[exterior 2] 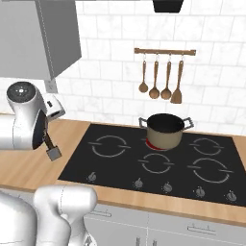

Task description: Put the lemon and garlic in the pot. Retrieve the spatula and lightly stir the vegetables in the pot.

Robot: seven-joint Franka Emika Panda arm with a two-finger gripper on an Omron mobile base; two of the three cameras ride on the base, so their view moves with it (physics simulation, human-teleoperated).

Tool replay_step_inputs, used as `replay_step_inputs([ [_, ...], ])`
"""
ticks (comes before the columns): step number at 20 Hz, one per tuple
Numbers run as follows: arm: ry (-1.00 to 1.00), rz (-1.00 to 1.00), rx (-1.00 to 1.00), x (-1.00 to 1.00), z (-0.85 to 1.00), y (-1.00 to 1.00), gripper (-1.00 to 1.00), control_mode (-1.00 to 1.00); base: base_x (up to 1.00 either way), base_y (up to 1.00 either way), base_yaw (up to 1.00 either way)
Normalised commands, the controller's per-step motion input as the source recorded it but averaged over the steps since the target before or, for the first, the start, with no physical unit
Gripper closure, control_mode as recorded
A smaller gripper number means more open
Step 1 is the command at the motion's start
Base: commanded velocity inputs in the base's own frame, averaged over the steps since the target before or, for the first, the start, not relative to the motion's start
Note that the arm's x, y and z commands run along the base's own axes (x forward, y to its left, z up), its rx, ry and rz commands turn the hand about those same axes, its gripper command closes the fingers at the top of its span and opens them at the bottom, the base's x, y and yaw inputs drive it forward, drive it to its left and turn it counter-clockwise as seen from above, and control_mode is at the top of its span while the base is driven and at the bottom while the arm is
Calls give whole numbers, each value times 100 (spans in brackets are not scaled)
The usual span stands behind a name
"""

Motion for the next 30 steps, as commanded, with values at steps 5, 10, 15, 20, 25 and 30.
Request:
replay_step_inputs([
  [5, 15, -50, 13, 13, 26, -82, 100, -100, 0, 0, 0],
  [10, 0, -28, 12, 0, 12, -68, 100, -100, 0, 0, 0],
  [15, 0, -4, 1, -2, 0, -8, 100, 100, -4, -45, -11],
  [20, 0, 0, 0, 0, 0, 0, 100, 100, 38, -100, -11],
  [25, 0, 0, 0, 0, 0, 0, 100, 100, 58, -100, 0],
  [30, 0, 0, 0, 0, 0, 0, 100, 100, 61, -100, -1],
])
